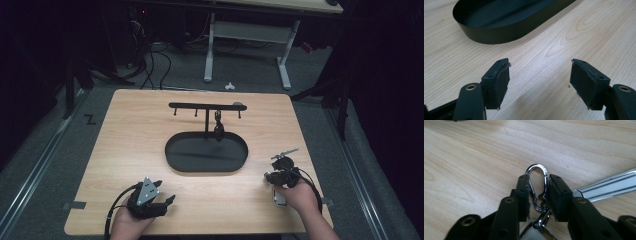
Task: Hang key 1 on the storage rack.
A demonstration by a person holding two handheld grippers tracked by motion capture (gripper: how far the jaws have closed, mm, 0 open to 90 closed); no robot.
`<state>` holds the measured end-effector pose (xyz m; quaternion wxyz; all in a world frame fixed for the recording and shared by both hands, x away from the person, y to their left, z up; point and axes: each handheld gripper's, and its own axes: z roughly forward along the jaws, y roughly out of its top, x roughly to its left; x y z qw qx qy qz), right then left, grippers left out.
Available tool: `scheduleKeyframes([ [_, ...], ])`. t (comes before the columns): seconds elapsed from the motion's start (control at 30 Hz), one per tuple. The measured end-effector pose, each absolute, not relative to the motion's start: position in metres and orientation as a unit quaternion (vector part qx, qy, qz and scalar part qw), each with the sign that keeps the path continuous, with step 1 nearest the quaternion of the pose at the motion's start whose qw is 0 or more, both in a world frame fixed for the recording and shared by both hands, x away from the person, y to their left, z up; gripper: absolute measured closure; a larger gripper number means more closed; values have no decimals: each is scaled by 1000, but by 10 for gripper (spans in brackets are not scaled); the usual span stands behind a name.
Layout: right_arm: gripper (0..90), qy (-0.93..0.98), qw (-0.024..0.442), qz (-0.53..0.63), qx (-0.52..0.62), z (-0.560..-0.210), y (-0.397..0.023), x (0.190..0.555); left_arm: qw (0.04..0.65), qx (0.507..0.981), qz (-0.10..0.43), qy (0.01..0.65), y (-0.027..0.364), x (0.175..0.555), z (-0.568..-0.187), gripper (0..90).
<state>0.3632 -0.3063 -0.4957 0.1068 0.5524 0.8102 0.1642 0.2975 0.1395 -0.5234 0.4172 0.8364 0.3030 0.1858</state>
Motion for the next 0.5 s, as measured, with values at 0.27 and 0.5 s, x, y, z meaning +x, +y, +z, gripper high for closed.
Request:
scheduleKeyframes([
  [0.27, 748, 817, 112, 163, 542, -496, -305, 358, 415, 838, 185, 302, 139, 297, -524, 321],
  [0.5, 863, 827, 109, 161, 528, -493, -297, 357, 417, 837, 185, 302, 139, 297, -524, 321],
])
